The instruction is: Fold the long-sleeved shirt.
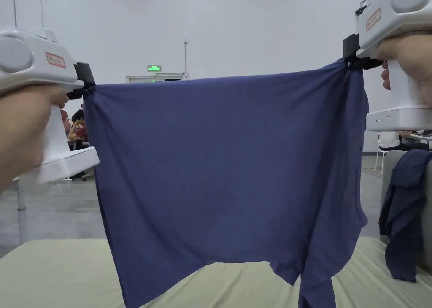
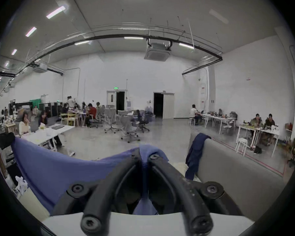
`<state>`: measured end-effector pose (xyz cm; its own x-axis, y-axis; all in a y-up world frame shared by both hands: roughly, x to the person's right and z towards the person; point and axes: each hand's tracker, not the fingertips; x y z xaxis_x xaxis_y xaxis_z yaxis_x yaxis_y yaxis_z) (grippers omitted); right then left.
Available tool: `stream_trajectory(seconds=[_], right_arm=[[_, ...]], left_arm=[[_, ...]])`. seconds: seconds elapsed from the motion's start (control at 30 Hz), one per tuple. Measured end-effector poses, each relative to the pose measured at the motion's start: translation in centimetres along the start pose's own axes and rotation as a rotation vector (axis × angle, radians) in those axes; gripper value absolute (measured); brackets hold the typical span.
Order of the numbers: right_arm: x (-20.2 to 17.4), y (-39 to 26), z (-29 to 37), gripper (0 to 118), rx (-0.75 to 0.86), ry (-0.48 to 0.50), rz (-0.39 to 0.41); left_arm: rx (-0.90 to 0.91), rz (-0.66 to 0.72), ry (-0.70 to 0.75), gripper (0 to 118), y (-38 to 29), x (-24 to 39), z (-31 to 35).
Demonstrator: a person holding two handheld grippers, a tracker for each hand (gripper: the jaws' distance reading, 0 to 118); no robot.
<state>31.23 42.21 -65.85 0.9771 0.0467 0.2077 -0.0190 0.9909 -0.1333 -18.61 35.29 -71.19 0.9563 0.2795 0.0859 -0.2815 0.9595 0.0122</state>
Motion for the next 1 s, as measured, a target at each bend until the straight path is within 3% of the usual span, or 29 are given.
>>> stream_trajectory(seconds=[0.1,0.3,0.6,0.77,0.87,0.93,1.0], right_arm=[[-0.4,-1.6,-3.3,9,-0.030,-0.007,0.058],[-0.8,-10.3,-10.8,9,-0.161,-0.001,0.094],[-2.4,-37.1,-19.4,9,-0.579,0.040,0.064],[-2.2,-49.5,-15.9,9,-0.732,0.089,0.035],[-0.4,-52.7,-11.8,9,-0.751,0.121,0.037],[0.6,-53.4,-8.0,9,-0.750,0.139,0.032],[1.5,-54.0,-4.0,9,-0.745,0.147,0.023]], left_arm=[[-0.020,-0.010,0.009,0,-1.6,0.2,-2.9],[-0.069,-0.106,-0.001,0,-8.6,-0.9,-7.8],[-0.414,-0.055,0.061,0,-31.3,-7.2,-10.0],[-0.607,-0.083,0.080,0,-42.5,-10.7,-5.6],[-0.647,-0.078,0.061,0,-45.0,-12.6,-0.5],[-0.661,0.009,0.020,0,-45.6,-13.9,3.3],[-0.646,-0.016,0.022,0,-46.0,-14.9,7.5]])
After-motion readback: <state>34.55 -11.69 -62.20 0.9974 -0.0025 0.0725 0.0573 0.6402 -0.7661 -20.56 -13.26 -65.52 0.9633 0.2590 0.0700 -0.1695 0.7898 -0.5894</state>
